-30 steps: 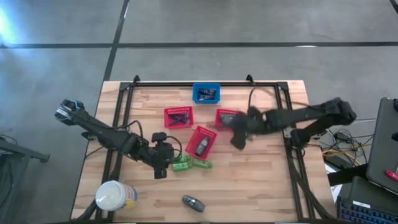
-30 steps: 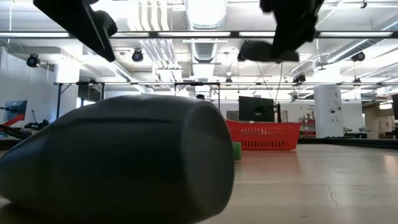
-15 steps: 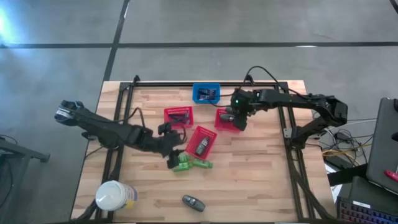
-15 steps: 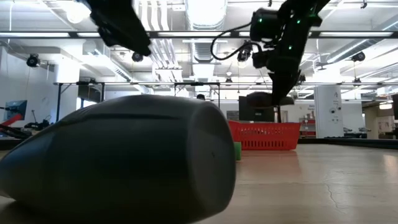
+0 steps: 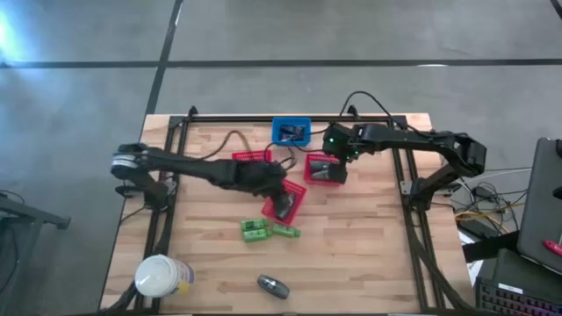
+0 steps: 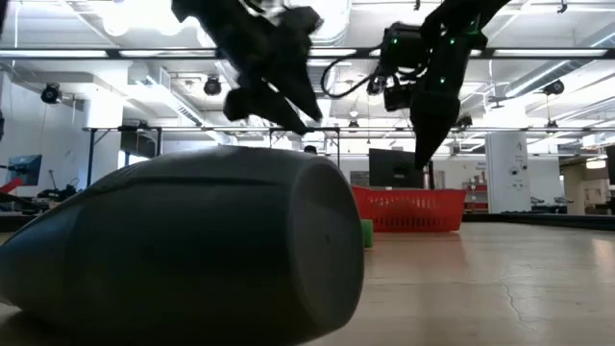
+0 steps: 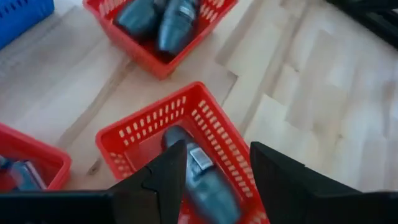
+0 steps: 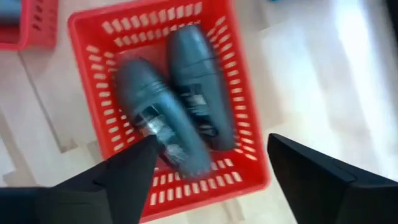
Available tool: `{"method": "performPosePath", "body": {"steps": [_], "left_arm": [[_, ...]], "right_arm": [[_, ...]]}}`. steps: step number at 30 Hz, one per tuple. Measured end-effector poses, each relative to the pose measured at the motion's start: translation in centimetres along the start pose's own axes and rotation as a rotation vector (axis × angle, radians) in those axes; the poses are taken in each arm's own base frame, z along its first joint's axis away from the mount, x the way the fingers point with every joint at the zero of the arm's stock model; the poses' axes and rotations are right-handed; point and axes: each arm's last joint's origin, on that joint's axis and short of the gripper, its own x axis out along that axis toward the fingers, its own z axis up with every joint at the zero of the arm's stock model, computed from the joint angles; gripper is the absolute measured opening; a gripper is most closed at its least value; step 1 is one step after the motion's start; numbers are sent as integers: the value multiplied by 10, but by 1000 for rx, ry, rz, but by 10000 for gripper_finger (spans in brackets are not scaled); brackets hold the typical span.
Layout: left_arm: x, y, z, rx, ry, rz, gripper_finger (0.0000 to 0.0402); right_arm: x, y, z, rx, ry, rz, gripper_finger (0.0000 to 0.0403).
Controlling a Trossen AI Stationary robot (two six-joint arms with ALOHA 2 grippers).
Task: Pick & Place Travel size toiletries
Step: Put the black deodorant into the top right red bin
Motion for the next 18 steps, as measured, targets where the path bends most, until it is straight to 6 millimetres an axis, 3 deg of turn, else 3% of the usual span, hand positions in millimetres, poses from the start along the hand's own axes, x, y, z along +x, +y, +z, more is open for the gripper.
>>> {"method": "performPosePath", "body": {"steps": [7,10,14,18], "left_arm": [[34,-8,22,-45,288,224,182],[43,-18,29,-17,327,244,187],[52,-29,31,-30,319,234,217],[61,-27,21,-103,375,271,260]], "right_arm": [[-43,-6,-10,95,-143,-59,360],[-67,-9,-18,146,-228,-72,369],[-93,-11,-32,178,-305,-94,370],[-109,-12,-43,200,-350,-107,370]]}}
